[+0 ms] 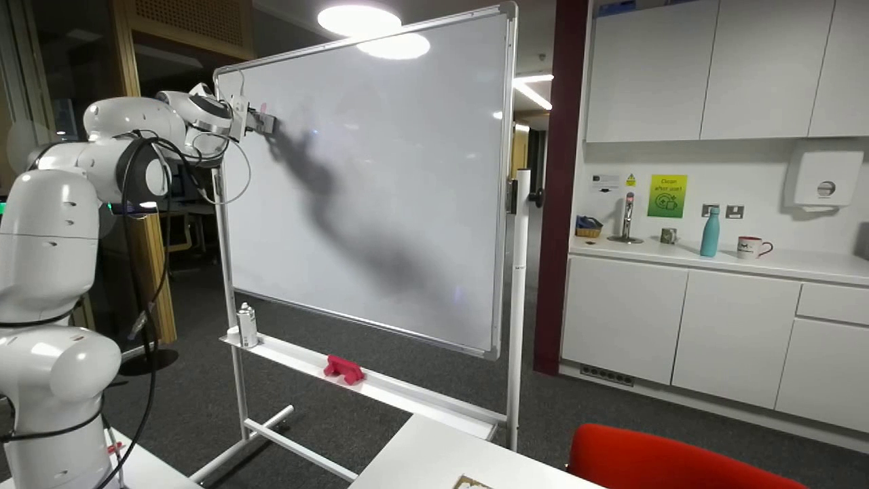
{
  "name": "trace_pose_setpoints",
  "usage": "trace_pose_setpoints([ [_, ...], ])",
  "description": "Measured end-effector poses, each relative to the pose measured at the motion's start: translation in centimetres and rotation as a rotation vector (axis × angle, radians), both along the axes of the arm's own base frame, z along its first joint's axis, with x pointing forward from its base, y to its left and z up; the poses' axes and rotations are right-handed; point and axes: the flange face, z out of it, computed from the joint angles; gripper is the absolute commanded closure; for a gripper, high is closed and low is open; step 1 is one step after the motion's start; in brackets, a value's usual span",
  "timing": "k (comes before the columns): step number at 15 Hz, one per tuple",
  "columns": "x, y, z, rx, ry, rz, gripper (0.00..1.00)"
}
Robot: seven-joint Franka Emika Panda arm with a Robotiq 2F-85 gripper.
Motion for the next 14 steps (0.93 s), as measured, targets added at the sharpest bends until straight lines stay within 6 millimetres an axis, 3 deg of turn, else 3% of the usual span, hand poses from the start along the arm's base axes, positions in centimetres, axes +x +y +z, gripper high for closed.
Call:
trace_pose_setpoints([
  [6, -0.3, 0.3, -3.2, -0.022, 0.098, -0.030, 0.68],
  [10, -0.6, 0.5, -2.5, 0.011, 0.126, -0.056, 0.68],
  [14, -1.1, 0.8, 0.3, 0.080, 0.155, -0.115, 0.68],
])
